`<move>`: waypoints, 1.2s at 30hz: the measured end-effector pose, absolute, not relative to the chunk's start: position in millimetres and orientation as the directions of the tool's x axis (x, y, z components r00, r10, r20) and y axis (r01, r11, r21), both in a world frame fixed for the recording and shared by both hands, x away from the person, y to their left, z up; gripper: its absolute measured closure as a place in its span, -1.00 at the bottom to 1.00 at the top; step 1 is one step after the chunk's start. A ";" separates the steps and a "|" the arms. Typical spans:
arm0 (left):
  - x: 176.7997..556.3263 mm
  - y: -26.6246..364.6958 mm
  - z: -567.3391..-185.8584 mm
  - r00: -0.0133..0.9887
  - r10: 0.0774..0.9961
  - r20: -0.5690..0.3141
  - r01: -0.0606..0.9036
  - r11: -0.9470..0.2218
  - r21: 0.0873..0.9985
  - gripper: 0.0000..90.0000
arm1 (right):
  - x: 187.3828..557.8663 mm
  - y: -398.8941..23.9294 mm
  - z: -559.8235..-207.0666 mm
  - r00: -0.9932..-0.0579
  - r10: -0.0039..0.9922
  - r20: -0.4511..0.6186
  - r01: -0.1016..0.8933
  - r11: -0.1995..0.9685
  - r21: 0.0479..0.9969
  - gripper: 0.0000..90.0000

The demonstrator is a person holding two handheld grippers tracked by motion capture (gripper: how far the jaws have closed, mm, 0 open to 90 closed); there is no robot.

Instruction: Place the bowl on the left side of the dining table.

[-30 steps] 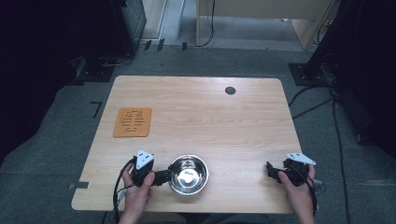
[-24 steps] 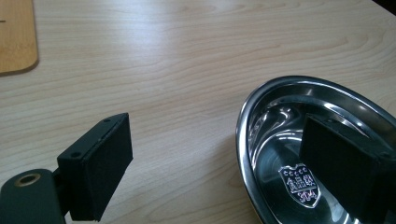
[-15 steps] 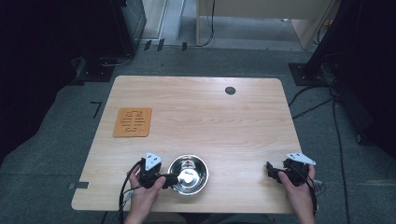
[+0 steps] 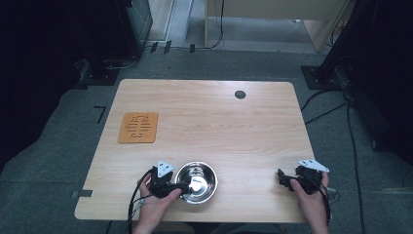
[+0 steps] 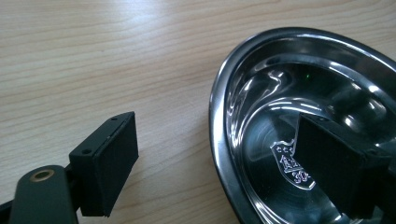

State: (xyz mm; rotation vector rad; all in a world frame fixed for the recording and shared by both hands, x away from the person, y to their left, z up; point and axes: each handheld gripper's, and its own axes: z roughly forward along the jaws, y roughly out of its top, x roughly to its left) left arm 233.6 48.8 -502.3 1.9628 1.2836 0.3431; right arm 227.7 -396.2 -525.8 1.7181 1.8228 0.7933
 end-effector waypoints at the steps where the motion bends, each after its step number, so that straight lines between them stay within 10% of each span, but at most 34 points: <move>1: 233.4 47.7 -502.9 0.461 0.871 -0.169 0.672 -0.218 0.708 -0.67 | 227.7 -396.2 -525.8 -0.071 0.997 0.028 0.700 0.030 0.713 -0.96; 24: 236.4 54.0 -506.6 0.477 0.832 -0.285 0.723 -0.187 0.665 0.70 | 227.5 -396.1 -525.8 -0.070 0.997 0.028 0.700 0.029 0.713 -0.96; 36: 239.8 58.1 -507.8 0.495 0.805 -0.326 0.732 -0.185 0.655 0.87 | 227.5 -396.1 -525.8 -0.070 0.997 0.028 0.700 0.029 0.713 -0.95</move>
